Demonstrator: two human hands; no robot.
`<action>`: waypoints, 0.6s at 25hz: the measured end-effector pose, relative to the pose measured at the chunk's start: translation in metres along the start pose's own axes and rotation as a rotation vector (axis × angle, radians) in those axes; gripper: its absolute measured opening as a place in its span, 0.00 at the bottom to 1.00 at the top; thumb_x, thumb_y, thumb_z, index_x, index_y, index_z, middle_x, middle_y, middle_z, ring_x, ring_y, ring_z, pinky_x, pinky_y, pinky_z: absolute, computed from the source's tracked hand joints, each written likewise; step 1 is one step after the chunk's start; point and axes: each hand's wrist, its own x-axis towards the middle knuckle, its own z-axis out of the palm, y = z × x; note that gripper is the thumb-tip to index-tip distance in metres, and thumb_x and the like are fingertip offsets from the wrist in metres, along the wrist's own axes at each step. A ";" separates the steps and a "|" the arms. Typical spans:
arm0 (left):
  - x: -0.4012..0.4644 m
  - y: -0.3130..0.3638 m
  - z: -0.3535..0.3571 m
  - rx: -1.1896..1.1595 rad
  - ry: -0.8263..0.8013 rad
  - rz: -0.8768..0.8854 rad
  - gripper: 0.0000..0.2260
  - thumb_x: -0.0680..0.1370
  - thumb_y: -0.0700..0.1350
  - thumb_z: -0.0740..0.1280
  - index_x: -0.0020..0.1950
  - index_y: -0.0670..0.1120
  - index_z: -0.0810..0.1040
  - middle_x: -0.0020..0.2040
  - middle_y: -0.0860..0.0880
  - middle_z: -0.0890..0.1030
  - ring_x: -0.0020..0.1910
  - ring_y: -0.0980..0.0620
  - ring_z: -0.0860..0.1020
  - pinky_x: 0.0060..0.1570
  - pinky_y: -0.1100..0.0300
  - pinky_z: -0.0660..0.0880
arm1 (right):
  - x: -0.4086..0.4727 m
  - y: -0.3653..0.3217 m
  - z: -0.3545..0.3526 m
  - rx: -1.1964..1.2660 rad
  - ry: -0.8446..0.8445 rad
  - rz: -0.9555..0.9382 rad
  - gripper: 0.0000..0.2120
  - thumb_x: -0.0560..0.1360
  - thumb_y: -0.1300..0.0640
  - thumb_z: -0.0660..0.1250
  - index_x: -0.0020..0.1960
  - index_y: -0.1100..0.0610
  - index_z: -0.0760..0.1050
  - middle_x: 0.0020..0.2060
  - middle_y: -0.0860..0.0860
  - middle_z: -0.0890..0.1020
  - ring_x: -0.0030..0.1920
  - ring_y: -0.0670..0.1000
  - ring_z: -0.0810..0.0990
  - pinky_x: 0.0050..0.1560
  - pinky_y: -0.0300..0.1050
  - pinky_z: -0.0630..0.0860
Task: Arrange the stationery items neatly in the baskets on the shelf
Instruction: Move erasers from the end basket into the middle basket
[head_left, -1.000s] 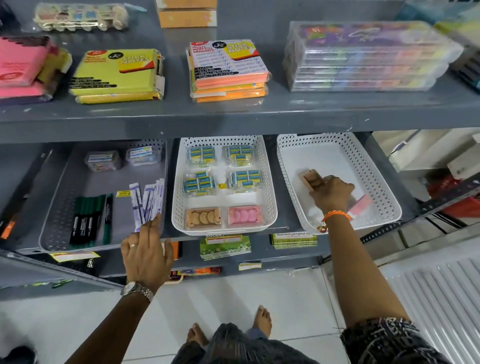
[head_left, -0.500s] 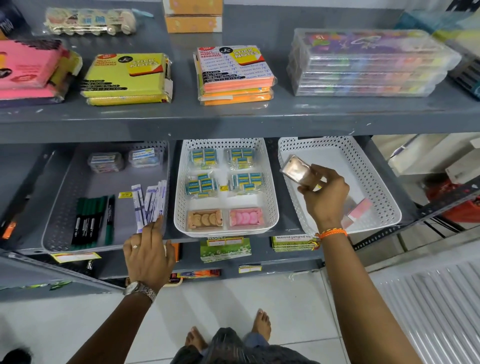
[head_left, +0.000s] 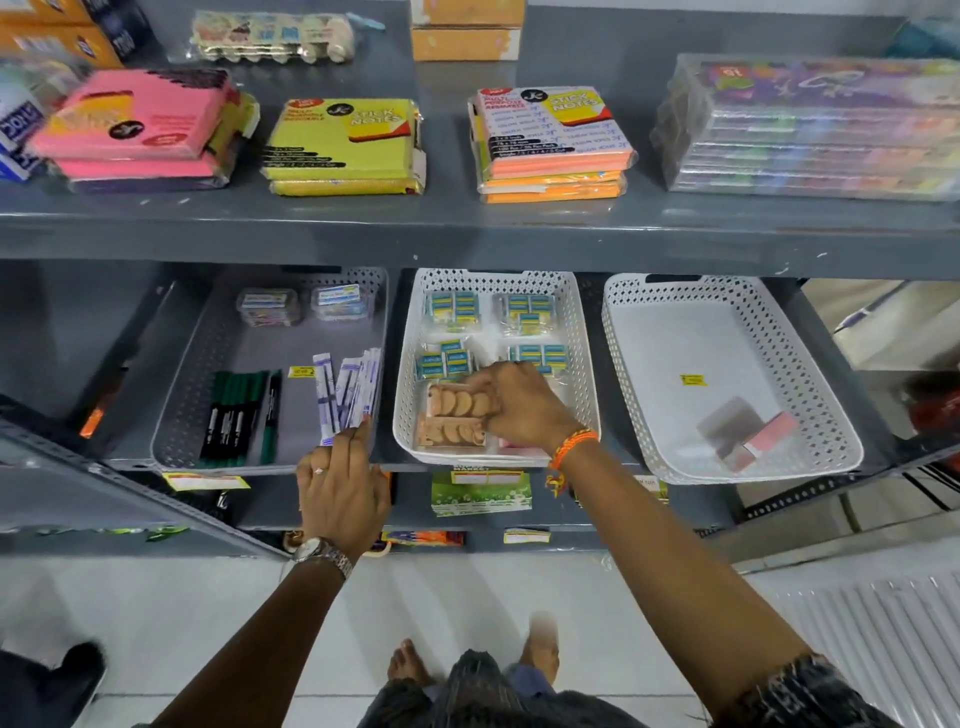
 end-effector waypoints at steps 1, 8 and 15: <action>0.000 0.000 0.000 0.002 -0.004 0.000 0.31 0.71 0.46 0.65 0.74 0.43 0.68 0.58 0.42 0.78 0.50 0.38 0.75 0.52 0.44 0.70 | 0.003 -0.003 0.006 -0.021 -0.023 -0.016 0.27 0.62 0.61 0.77 0.61 0.52 0.81 0.57 0.51 0.84 0.60 0.54 0.80 0.63 0.46 0.76; 0.001 0.002 -0.002 0.002 0.013 0.011 0.30 0.70 0.44 0.64 0.73 0.41 0.70 0.58 0.40 0.79 0.49 0.37 0.77 0.52 0.43 0.71 | 0.004 -0.012 0.017 -0.053 -0.062 -0.047 0.28 0.66 0.61 0.77 0.65 0.58 0.78 0.61 0.57 0.82 0.64 0.58 0.77 0.65 0.51 0.75; 0.000 0.003 0.000 -0.004 0.038 -0.012 0.31 0.70 0.45 0.63 0.74 0.42 0.70 0.58 0.41 0.79 0.49 0.38 0.75 0.52 0.44 0.67 | -0.024 0.009 -0.053 0.222 0.001 -0.026 0.32 0.68 0.63 0.78 0.70 0.56 0.73 0.68 0.53 0.77 0.68 0.52 0.75 0.70 0.49 0.72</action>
